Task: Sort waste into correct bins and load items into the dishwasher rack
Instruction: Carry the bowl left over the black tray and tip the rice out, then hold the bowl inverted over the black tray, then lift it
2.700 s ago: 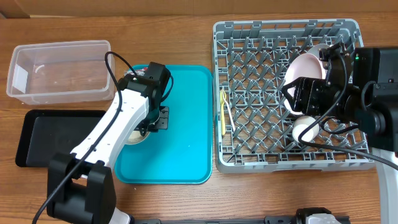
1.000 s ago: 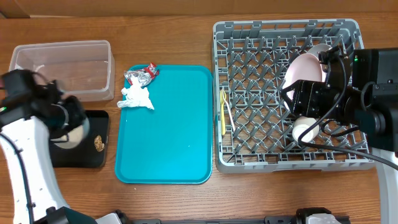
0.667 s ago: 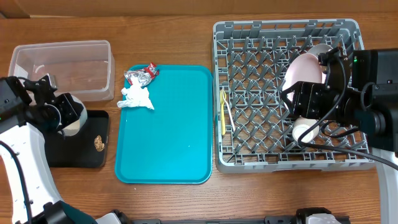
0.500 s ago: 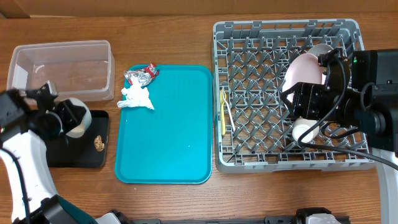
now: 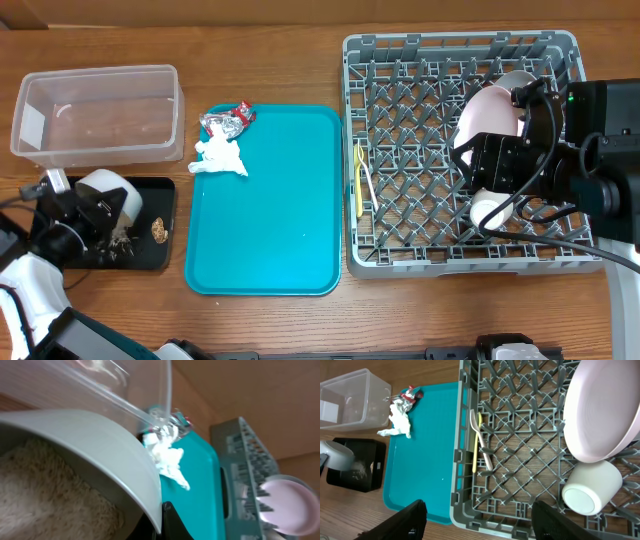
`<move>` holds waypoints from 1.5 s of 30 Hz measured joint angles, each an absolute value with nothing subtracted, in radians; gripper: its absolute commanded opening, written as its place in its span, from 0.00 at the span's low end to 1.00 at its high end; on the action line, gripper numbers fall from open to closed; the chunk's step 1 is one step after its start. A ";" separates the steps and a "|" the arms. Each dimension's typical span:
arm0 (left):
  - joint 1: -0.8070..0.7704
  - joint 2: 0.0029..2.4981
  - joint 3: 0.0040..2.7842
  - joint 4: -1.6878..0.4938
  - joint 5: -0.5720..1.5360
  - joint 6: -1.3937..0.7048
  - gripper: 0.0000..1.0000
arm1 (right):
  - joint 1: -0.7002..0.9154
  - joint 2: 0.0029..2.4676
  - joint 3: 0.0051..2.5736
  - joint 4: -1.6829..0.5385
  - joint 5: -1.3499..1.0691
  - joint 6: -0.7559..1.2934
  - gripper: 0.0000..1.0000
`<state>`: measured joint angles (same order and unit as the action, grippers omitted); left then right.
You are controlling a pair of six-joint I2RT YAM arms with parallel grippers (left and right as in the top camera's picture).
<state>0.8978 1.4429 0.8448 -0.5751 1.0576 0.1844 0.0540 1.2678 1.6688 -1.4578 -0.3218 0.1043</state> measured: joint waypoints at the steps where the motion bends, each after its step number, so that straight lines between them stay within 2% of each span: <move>1: 0.914 1.443 0.824 -0.576 1.095 0.202 0.04 | 0.054 1.268 1.669 -1.459 -0.321 0.105 0.70; 11: 1.081 1.443 0.724 -0.534 1.269 0.321 0.04 | 0.054 1.268 1.669 -1.458 -0.322 0.104 0.70; 29: 1.080 1.443 0.724 -0.546 1.375 0.394 0.04 | 0.054 1.268 1.669 -1.458 -0.322 0.104 0.70; 37: 1.080 1.443 0.724 -0.585 1.402 0.350 0.04 | 0.054 1.268 1.669 -1.459 -0.321 0.104 0.70; 45: 1.080 1.443 0.724 -0.538 1.330 0.287 0.04 | 0.054 1.268 1.669 -1.460 -0.322 0.104 0.70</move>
<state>1.0798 1.4429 0.7238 -0.5381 1.3304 0.2874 0.0544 1.2678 1.6688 -1.4597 -0.3218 0.1043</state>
